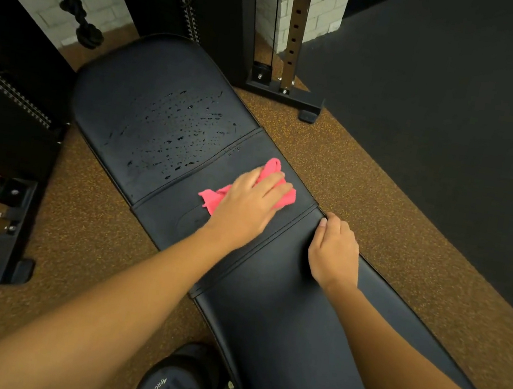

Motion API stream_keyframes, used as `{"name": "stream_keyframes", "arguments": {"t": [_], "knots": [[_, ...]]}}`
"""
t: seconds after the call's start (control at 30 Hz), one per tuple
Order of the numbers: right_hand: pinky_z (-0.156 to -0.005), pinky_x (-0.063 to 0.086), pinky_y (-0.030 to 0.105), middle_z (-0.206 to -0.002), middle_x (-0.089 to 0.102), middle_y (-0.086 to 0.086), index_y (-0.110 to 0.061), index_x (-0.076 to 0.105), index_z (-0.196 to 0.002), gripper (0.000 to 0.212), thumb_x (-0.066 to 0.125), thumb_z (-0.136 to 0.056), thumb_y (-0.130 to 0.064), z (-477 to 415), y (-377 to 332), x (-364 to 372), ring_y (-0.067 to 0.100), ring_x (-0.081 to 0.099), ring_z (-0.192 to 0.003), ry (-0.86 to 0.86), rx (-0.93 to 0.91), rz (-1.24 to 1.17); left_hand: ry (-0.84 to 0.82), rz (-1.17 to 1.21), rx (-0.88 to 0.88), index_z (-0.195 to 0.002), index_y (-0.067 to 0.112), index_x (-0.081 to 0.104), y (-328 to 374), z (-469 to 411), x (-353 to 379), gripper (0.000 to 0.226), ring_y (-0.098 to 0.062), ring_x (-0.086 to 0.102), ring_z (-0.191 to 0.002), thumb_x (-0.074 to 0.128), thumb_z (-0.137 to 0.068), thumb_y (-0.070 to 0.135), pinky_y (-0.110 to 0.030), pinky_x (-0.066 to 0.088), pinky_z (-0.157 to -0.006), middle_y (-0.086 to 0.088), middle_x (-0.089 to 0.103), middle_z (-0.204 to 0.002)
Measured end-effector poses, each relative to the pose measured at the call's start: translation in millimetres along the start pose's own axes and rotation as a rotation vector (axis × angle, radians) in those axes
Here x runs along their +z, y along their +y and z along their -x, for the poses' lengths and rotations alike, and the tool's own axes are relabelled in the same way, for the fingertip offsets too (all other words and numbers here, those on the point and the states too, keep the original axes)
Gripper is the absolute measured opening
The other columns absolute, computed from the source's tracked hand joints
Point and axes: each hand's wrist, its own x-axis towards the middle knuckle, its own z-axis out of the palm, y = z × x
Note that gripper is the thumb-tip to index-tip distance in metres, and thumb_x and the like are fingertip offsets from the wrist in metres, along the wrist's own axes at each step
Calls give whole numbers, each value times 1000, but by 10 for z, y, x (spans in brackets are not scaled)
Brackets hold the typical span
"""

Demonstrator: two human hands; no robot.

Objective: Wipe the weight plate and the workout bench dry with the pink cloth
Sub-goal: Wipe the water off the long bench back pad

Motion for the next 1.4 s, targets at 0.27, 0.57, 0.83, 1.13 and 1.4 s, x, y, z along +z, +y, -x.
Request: {"name": "stream_keyframes", "arguments": {"t": [0.27,0.57,0.83,1.13,1.4], "knots": [[-96,34,38,-123,56,16,-2,44,-134,44,33,-101,-28,70,6,43,32,51,-111,53,-42,20,-30,-87,-210,-118,7,57,-506,-434,-199,34,-35,53,-104,52,-90,25,-47,46,-88,-11,58,-121],[-89,40,41,-111,62,14,-2,51,-127,60,16,-95,-39,74,-14,119,32,56,-101,154,-31,59,12,-27,-53,-112,8,63,-19,-121,46,33,-33,57,-103,66,-80,12,-42,50,-83,-9,63,-116],[-89,39,41,-111,61,13,-4,50,-128,58,16,-95,-38,76,-6,132,31,56,-101,169,-34,73,-45,-46,-79,-114,7,59,-454,-417,-145,32,-32,53,-112,46,-93,28,-44,47,-92,-9,60,-117],[-87,41,42,-109,62,14,-4,52,-126,56,18,-95,-38,75,20,152,33,57,-99,185,-38,75,-92,131,132,-116,11,62,191,31,17,32,-31,55,-111,50,-89,21,-35,44,-90,-8,61,-119],[-93,37,42,-116,59,13,-6,49,-130,60,14,-95,-40,67,38,149,31,54,-107,170,-56,62,20,-8,-70,-112,9,63,-462,-77,-228,25,-34,54,-113,53,-92,20,-41,43,-98,-10,62,-116]]}}
